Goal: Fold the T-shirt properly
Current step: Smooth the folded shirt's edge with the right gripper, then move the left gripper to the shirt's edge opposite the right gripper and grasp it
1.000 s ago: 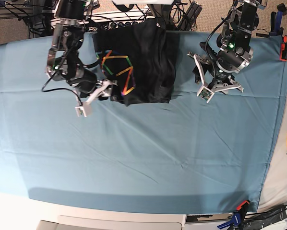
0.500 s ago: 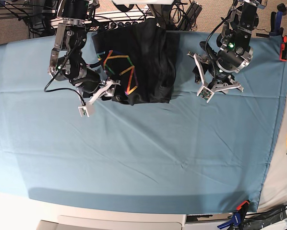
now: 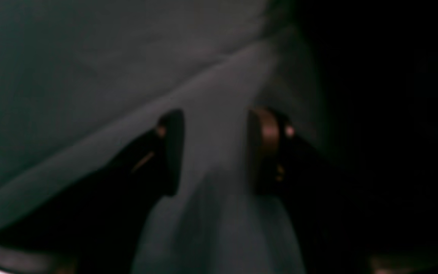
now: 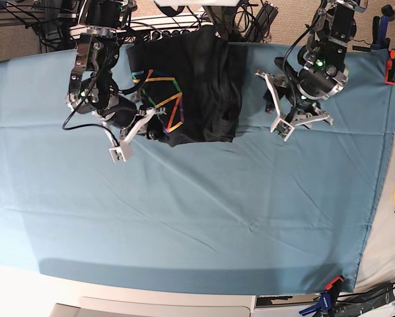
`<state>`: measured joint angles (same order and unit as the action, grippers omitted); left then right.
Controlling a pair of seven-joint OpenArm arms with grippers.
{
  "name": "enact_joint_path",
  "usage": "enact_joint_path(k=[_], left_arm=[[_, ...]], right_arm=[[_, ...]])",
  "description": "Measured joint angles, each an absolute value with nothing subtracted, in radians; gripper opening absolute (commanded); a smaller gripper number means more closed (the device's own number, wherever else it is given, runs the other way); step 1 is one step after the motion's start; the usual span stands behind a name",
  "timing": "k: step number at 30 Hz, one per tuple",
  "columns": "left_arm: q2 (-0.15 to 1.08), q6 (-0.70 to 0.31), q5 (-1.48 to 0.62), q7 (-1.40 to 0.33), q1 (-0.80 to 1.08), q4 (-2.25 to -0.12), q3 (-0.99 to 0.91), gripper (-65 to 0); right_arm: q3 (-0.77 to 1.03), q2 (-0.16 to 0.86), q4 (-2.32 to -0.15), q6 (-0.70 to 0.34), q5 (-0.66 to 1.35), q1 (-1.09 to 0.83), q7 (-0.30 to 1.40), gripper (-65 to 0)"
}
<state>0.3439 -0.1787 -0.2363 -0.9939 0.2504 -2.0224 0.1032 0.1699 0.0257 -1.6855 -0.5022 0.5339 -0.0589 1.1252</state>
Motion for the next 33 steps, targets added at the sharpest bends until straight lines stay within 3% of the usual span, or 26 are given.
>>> enact_joint_path(k=[6, 15, 19, 29, 33], left_arm=[[0.298, -0.239, -0.428, -1.018, 0.297, -2.041, 0.056, -38.6], [0.277, -0.344, -0.727, -1.040, 0.464, -2.116, -0.230, -38.2], [0.278, -0.369, -0.746, -1.023, 0.524, -2.117, -0.283, -30.6], [0.261, -0.371, -0.728, -1.005, 0.606, -2.118, -0.107, -24.3], [0.226, -0.323, -0.662, -0.973, 0.600, -2.118, 0.012, -23.5]], right_arm=[[0.170, 0.046, -1.686, -0.501, 0.510, -0.039, 1.125, -65.0], [0.170, 0.044, -1.685, -0.502, 0.490, -0.039, 1.125, -65.0], [0.170, 0.044, -1.684, -0.502, 0.490, -0.039, 1.125, -65.0], [0.170, 0.044, -1.684, -0.502, 0.491, -0.039, 1.125, -65.0], [0.170, 0.044, -1.684, -0.502, 0.491, -0.039, 1.125, -65.0]])
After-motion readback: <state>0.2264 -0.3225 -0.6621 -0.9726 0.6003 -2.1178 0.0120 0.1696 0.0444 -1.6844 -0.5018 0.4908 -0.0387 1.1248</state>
